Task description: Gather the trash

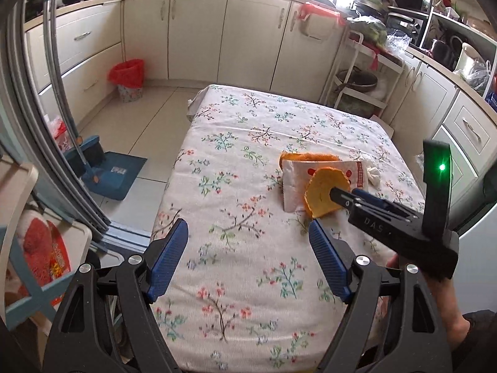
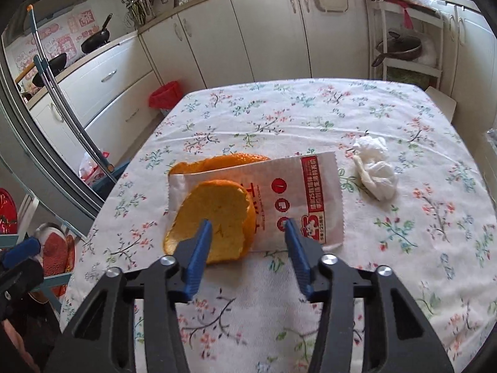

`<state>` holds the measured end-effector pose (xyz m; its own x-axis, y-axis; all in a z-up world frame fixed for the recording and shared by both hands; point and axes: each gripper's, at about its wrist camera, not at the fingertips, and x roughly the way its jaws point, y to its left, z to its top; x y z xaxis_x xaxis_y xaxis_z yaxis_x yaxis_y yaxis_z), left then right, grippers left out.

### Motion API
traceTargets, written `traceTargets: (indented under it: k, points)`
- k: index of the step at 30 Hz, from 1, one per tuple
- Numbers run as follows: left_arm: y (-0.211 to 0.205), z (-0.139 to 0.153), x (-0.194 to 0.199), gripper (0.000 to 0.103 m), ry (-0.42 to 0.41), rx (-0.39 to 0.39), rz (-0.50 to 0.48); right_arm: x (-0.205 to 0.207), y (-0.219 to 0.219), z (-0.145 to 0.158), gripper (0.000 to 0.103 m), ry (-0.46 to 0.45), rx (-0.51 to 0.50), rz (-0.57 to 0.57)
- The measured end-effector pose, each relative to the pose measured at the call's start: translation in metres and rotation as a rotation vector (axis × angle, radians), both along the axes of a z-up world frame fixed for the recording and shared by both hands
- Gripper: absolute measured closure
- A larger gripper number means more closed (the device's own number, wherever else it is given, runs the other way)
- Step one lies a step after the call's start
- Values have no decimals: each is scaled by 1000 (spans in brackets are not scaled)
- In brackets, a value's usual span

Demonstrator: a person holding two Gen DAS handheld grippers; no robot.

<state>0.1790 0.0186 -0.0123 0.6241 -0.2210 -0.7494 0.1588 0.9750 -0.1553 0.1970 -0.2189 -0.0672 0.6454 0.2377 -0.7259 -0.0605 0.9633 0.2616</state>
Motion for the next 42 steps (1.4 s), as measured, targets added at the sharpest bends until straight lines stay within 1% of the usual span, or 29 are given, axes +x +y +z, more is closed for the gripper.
traceTargets:
  k: [1,2,3,6,8,13,16,17,18,19,20,21,22,23,24,25,28,32,40,42]
  points:
    - [-2,-2,8,27,10,-7,-4,3,-1,-4,76,16,5,12]
    - [-4,-7,19,27,27,-22,-7,4,0,-5,88,23,2,23]
    - [-6,-10,26,27,37,-30,-10,4,-1,-6,93,34,3,37]
    - [-19,-23,52,27,63,-49,-42,-3,-6,-5,96,43,20,80]
    - [-31,-32,66,27,65,-42,-75,-11,-13,-2,96,46,37,98]
    - [-61,-55,88,27,83,8,-130,-27,-34,1,96,79,65,125]
    - [-71,-66,97,27,92,9,-135,-29,-43,-3,96,109,71,119]
    - [-73,-66,98,29,90,5,-138,-30,-46,-3,96,116,73,116]
    - [-76,-66,97,38,84,-5,-148,-30,-48,-6,96,128,73,112]
    - [-78,-66,97,49,86,-13,-162,-31,-51,-7,96,135,69,109]
    - [-81,-66,96,56,91,-18,-178,-32,-52,-7,96,141,63,105]
    - [-84,-67,95,72,98,-18,-197,-33,-54,-7,96,145,58,99]
    - [-86,-68,93,83,106,-14,-213,-35,-58,-8,96,149,55,88]
    - [-86,-69,90,85,111,-12,-221,-35,-60,-8,96,151,55,82]
    - [-86,-69,87,91,114,-11,-229,-37,-63,-9,96,151,55,70]
    - [-86,-70,82,95,121,-13,-238,-39,-66,-9,96,149,53,59]
    - [-80,-67,69,97,130,-20,-255,-42,-74,-8,96,142,44,33]
    - [-71,-59,48,98,124,-32,-263,-48,-78,-6,96,136,34,13]
    - [-39,-49,-1,99,126,-64,-203,-69,-85,-3,96,118,76,-16]
    - [-34,-49,-12,99,128,-56,-192,-72,-86,-3,96,114,89,-22]
